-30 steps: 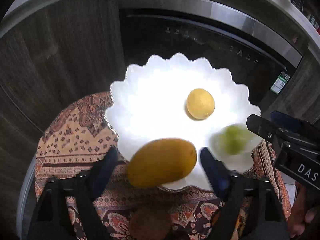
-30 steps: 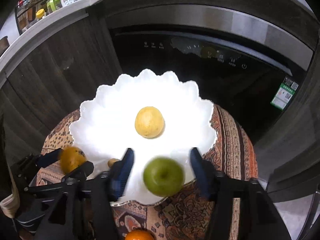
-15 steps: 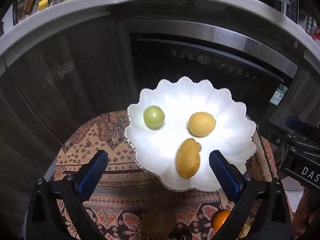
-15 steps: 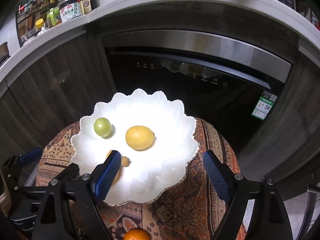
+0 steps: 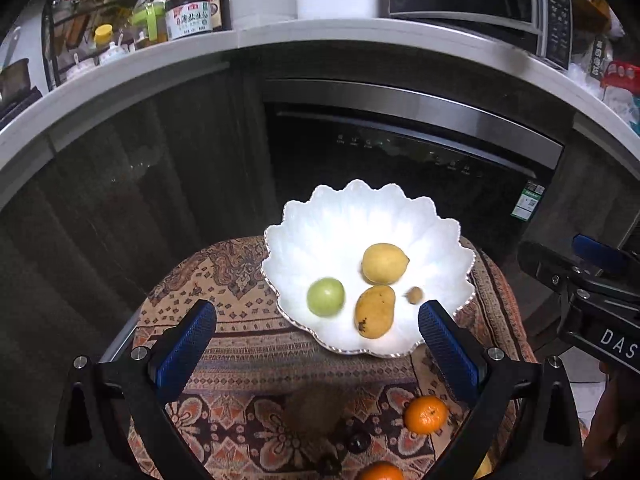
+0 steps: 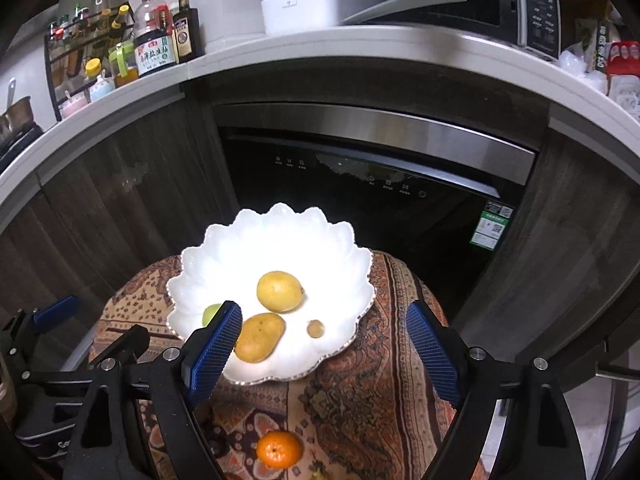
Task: Organize fruits
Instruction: 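Withdraw both tools from the bowl back toward the remaining fruits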
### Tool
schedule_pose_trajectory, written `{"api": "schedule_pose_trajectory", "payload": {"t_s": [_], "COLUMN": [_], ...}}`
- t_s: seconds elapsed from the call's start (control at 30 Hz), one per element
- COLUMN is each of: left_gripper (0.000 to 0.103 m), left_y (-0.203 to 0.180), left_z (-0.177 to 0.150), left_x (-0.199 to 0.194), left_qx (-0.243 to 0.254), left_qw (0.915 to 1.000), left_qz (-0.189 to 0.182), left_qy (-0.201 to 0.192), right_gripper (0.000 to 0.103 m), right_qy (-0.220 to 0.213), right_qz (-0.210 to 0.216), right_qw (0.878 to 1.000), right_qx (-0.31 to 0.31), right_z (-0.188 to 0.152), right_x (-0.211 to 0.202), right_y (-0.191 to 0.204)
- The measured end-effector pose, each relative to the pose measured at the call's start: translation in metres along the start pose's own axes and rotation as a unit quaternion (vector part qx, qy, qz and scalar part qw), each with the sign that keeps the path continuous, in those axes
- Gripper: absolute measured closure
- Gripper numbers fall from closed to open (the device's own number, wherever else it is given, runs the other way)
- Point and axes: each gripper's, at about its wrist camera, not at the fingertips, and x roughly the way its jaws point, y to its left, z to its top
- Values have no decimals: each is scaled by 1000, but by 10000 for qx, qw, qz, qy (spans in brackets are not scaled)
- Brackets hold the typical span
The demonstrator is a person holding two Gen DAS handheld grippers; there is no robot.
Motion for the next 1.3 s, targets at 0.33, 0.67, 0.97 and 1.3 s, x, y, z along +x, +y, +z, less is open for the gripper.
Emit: {"api": "schedule_pose_trajectory", "payload": {"t_s": [0.33,0.67,0.97,1.3], "left_gripper": [0,0,1,3], "left_y": [-4,-13,-21,-28], "left_z": [-23,-52,-79,-112], "left_x": [-28,-38,-35,-25], "left_qx": [-24,-77,-101,-70], "left_qw": [10000,9999,9997,9993], "left_qz": [11,45,-19,11], "left_qy": [-17,90,220,380], "right_gripper": [18,18,18,18], "right_qy": [-68,65,178,328], "right_qz": [-31,-25,-156,-218], "right_qw": [10000,10000,9997,9992], "right_qx": [9,54,23,0], "right_z": [-20,-50,-79,-114], "right_x": [-34,-43,-42,-35], "right_y": [-2,-11,-20,-22]}}
